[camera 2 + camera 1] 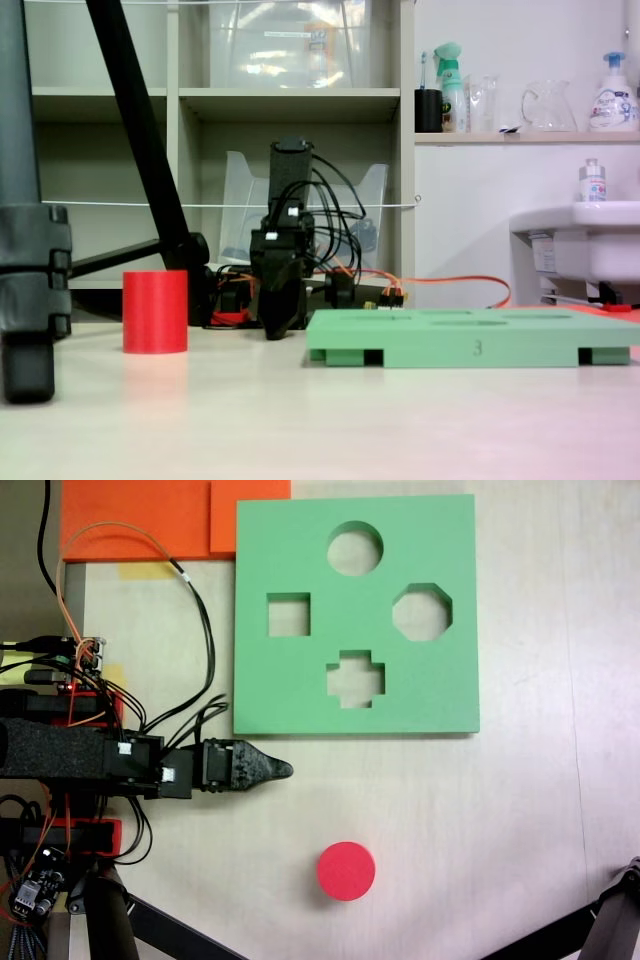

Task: Put the cylinder block into the corresponding hole

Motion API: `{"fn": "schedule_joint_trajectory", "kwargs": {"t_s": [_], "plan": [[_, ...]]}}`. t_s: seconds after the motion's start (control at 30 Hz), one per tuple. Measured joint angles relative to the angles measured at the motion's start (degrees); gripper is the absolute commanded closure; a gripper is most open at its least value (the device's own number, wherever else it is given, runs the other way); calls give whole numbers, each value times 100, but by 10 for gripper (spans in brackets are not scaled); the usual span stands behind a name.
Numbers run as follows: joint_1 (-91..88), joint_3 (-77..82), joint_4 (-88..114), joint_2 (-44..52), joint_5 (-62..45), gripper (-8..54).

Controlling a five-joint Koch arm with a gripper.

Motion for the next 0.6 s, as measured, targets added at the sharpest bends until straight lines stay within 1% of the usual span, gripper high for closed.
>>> {"fn": "schedule_joint_trajectory", "kwargs": {"t_s": [0.47, 0.5, 0.53, 0.57, 0.6], "plan": [[0, 0, -53, 0, 62, 96], [-18, 0, -167, 0, 272, 97], [-97, 0, -422, 0, 703, 101], [-141, 0, -791, 0, 1380, 107], [-202, 0, -1362, 0, 2417, 114]]}}
